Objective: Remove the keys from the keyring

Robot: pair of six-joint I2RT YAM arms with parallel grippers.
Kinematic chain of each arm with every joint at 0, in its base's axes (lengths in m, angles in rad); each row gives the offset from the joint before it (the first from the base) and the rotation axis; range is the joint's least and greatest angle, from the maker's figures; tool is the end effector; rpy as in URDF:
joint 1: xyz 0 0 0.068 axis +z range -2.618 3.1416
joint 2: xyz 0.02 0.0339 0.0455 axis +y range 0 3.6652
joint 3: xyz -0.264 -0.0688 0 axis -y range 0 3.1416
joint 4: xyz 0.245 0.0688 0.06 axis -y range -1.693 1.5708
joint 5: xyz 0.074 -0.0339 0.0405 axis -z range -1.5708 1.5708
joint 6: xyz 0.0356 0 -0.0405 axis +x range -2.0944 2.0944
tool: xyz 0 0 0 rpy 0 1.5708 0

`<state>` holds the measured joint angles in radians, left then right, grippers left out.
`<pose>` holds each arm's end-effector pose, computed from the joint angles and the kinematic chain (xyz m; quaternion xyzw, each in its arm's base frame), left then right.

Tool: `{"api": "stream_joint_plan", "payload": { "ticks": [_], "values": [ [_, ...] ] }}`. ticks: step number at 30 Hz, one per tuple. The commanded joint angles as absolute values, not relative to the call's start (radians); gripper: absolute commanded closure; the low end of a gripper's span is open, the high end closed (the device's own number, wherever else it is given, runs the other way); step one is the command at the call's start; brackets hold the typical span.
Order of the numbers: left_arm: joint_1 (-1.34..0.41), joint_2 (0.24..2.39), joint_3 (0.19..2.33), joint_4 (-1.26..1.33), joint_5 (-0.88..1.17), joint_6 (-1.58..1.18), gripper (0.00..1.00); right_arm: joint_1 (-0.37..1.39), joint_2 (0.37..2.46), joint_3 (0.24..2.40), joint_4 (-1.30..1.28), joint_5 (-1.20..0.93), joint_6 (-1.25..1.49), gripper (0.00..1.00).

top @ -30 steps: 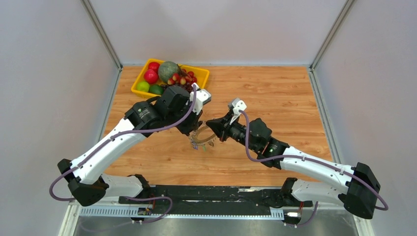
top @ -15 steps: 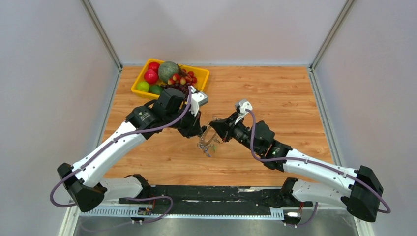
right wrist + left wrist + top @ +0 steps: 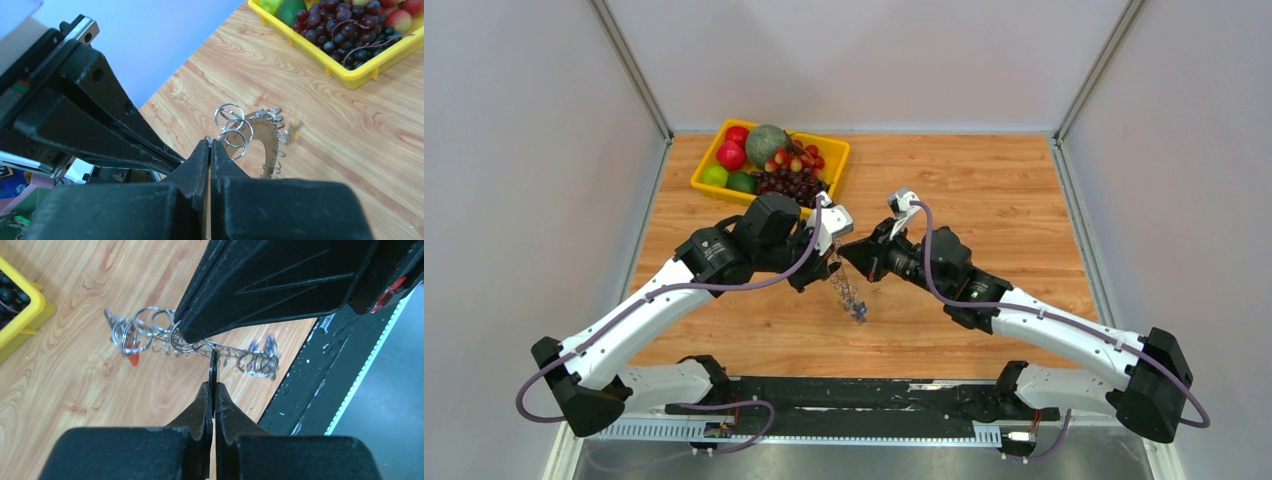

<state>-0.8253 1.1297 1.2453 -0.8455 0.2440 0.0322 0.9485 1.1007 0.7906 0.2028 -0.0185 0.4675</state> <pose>0.1461 -0.1709 0.3677 0.4219 0.8035 -0.2590 0.3308 0.1516 0.2125 0.3195 -0.1832 0.7211 0.4397 0.5031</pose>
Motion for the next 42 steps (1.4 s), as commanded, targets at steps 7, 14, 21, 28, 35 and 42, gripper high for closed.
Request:
{"api": "stream_joint_plan", "payload": {
  "ticks": [7,14,21,28,35,42],
  "values": [
    [-0.895,1.131,1.279,-0.877,0.086,0.167,1.0,0.929,1.125,0.898,0.179,-0.115,0.582,1.0],
    [-0.897,1.076,1.271,-0.795,0.058,0.155,1.0,0.929,1.133,0.878,0.169,-0.123,0.624,1.0],
    [-0.901,1.072,1.252,-0.778,0.135,0.169,1.0,0.928,1.134,0.853,0.204,-0.136,0.684,1.0],
    [-0.933,1.09,1.244,-0.799,0.146,0.194,1.0,0.928,1.122,0.857,0.213,-0.132,0.699,1.0],
    [-0.959,1.08,1.204,-0.83,0.127,0.235,1.0,0.905,1.088,0.831,0.213,-0.136,0.752,1.0],
    [-0.973,1.039,1.137,-0.842,0.086,0.251,1.0,0.868,1.05,0.809,0.213,-0.162,0.789,1.0]
  ]
}}
